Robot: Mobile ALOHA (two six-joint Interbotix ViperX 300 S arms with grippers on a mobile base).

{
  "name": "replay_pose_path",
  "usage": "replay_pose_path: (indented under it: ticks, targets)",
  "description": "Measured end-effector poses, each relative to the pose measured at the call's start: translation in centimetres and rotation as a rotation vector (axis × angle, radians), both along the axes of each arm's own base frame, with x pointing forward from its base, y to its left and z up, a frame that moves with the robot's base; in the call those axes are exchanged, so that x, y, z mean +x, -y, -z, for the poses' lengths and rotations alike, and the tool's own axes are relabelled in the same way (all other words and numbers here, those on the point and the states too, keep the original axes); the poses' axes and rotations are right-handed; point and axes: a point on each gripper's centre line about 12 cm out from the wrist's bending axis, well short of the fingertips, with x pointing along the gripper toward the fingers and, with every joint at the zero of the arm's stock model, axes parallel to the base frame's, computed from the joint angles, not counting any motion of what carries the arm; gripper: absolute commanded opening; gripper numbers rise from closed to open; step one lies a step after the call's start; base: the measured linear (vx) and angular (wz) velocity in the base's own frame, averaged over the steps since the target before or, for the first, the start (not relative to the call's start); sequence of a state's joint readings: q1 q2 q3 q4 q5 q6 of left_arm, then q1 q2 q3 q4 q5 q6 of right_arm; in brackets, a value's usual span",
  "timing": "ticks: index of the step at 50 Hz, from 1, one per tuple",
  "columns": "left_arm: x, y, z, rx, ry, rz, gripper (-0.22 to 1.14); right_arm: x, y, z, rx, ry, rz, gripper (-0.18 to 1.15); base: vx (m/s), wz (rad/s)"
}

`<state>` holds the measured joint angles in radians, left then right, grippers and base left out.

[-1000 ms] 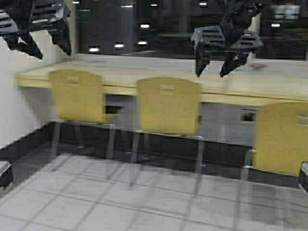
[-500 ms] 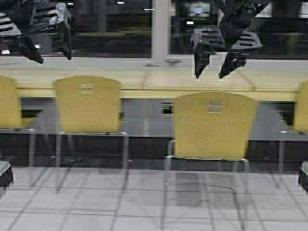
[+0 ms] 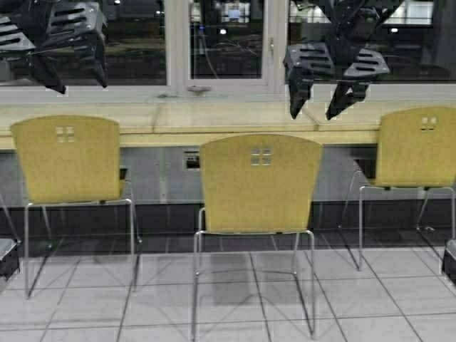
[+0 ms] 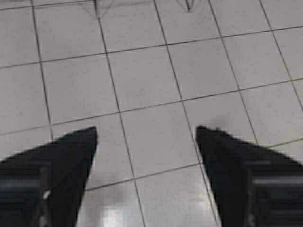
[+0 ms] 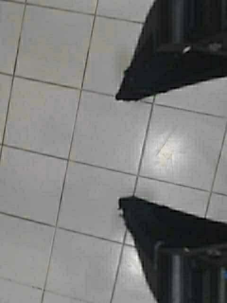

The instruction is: Push the chairs under the table

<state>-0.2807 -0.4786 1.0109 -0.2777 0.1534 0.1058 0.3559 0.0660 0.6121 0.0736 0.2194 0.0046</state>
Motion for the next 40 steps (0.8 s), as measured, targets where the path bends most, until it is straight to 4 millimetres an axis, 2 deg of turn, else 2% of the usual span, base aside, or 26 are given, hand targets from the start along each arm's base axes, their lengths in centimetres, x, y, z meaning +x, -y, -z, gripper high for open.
replay_pose_path:
  ticks: [17, 30, 40]
  targets:
    - [0.0, 0.0, -0.1, 0.002, -0.005, 0.004, 0.96, 0.2, -0.2, -0.2, 0.022, 0.0, 0.016, 0.95, 0.15, -0.12]
    - [0.0, 0.1, -0.1, 0.0, -0.01, 0.004, 0.96, -0.3, -1.6, 0.0, 0.022, -0.01, -0.021, 0.95, 0.24, -0.05]
    - [0.0, 0.1, 0.0, 0.004, -0.014, 0.006, 0.96, -0.2, -1.4, 0.3, 0.019, -0.019, -0.013, 0.95, 0.27, 0.05]
